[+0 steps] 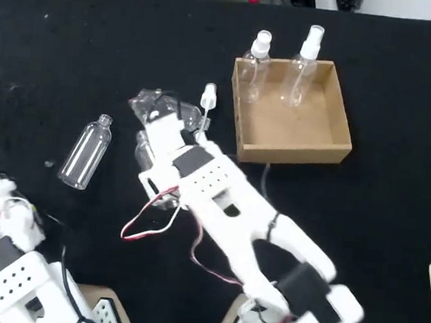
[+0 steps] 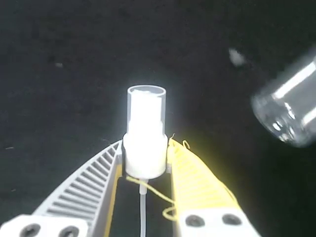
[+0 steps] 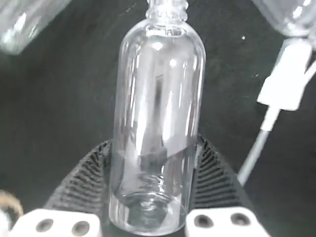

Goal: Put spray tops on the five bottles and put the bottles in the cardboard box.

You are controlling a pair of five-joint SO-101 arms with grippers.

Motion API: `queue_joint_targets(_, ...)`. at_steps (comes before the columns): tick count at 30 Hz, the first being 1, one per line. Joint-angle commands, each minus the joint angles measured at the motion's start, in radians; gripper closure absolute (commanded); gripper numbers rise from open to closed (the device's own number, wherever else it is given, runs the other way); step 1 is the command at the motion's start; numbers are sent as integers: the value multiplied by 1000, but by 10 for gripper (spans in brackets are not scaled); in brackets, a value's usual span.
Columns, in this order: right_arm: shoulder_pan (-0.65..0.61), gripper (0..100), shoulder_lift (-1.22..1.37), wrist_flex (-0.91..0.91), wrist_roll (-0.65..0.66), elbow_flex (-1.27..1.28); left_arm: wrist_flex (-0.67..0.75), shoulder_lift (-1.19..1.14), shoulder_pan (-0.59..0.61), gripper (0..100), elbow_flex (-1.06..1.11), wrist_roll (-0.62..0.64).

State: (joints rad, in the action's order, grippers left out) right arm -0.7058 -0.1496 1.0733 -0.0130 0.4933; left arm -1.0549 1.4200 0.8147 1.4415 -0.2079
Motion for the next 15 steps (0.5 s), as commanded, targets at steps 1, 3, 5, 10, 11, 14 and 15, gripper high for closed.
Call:
queue_joint_targets(1,71,949,-148,187,209,-74,21,12,-99,925,15,8)
queue_joint_targets(3,137,949,-200,279,304,-74,21,12,-127,927,25,6)
queue_joint_targets(5,218,949,-243,377,423,-73,23,12,-136,927,28,6)
queue_joint_targets(10,483,949,-283,555,730,-54,43,12,-130,927,47,5)
queue_joint_targets(11,545,949,-283,555,789,-38,52,12,-130,927,53,5)
queue_joint_targets(14,729,949,-282,479,968,67,60,12,-134,927,64,5)
queue_joint_targets(15,787,949,-282,437,1030,110,60,12,-133,927,64,5)
